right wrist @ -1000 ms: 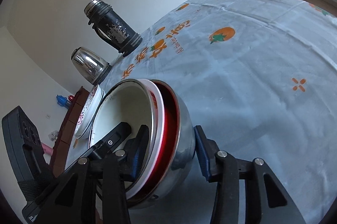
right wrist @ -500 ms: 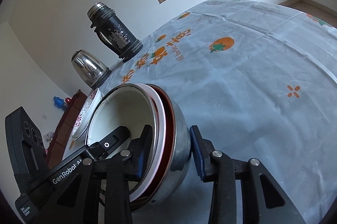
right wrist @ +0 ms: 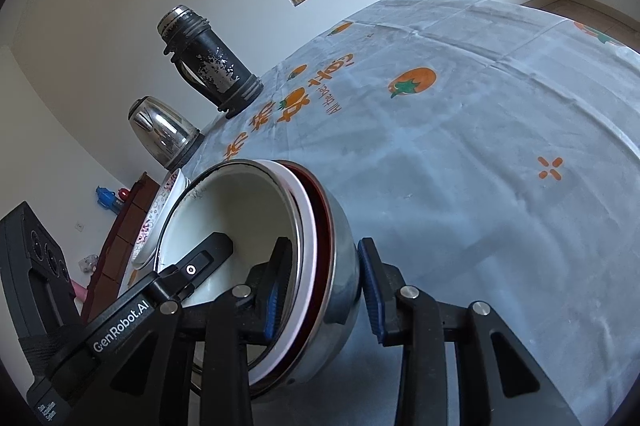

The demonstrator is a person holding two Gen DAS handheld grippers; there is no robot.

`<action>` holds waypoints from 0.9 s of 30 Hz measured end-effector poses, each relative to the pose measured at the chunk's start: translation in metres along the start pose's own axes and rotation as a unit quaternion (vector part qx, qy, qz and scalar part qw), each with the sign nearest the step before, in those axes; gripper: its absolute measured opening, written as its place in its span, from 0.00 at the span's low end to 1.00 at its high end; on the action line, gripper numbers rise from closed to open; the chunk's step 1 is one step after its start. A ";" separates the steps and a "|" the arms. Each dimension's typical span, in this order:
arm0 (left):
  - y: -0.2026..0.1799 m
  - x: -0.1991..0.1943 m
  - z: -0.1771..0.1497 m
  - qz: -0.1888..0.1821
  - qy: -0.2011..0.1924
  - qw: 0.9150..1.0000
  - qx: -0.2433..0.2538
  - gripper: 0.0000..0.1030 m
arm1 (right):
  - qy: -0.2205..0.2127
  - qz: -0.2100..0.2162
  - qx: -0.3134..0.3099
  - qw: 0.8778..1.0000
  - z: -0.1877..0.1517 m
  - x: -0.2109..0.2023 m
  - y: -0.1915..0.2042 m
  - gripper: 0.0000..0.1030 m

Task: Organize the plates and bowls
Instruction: 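Lift the nested bowls with both grippers and carry toward the plate stack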

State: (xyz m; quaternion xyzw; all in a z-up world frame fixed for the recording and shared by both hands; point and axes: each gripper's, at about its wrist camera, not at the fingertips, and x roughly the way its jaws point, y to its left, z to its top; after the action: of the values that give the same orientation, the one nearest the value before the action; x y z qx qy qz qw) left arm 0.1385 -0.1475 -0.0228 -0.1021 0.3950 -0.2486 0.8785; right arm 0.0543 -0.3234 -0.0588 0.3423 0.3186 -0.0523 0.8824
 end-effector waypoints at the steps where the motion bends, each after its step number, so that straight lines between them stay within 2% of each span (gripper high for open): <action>1: 0.000 -0.002 -0.001 0.002 0.000 1.000 -0.002 0.23 | 0.004 0.000 0.002 1.000 0.000 0.000 0.000 0.36; 8: 0.002 -0.017 -0.008 0.023 0.001 1.000 -0.002 0.23 | 0.017 -0.004 -0.004 1.000 -0.006 -0.009 0.009 0.35; 27: 0.036 -0.071 -0.020 0.076 -0.012 0.997 -0.015 0.23 | 0.049 0.026 -0.033 0.998 -0.038 -0.020 0.057 0.35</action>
State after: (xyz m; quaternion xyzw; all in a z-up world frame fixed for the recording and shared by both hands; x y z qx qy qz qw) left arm 0.0966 -0.0793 -0.0044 -0.0885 0.3949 -0.1742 0.8977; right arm 0.0357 -0.2584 -0.0356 0.3237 0.3535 -0.0021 0.8776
